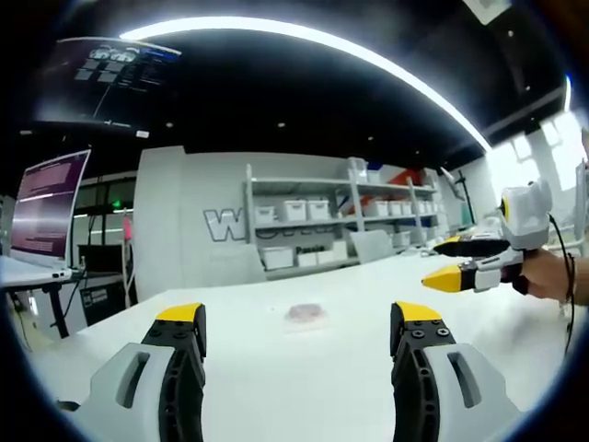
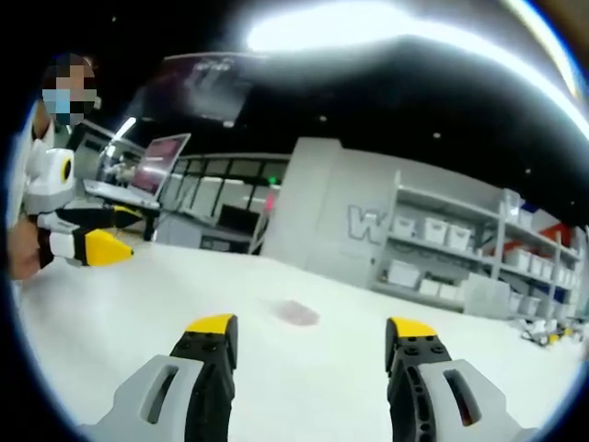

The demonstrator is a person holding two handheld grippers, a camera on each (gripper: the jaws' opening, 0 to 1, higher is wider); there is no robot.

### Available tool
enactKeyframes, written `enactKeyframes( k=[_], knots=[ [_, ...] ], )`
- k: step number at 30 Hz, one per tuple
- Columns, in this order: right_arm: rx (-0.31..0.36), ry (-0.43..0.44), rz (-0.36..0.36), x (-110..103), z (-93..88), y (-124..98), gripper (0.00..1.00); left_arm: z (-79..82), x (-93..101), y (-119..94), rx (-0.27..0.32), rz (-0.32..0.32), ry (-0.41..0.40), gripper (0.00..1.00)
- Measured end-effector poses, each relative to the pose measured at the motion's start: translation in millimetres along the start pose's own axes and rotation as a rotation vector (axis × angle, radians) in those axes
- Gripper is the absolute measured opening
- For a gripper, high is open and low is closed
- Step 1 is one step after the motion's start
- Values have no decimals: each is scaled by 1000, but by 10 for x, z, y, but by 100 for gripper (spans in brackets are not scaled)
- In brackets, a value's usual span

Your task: Open the resealable bag by pulling the two sides of the seal apart until the entire bag opening is separated and visibly accessible.

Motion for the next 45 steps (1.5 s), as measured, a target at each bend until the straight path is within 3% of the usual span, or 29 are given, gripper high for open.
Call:
enactKeyframes(
  k=[28, 45],
  knots=[
    [-31, 52, 6, 56, -16, 252, 63, 37, -8, 12, 1, 4, 7, 82],
    [-35, 23, 20, 7, 46, 385, 59, 45, -30, -24, 3, 21, 7, 82]
  ],
)
Point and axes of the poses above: the point that each gripper's makers call its tool centre point, and the gripper's own axes: y roughly forward along the fingers, x roughly to its right, z roughly out of its top, the point moved 10 cm from there along -y, roughly backward along the fingers, and after that the axes turned 1 degree about y, right-handed, at the moved point
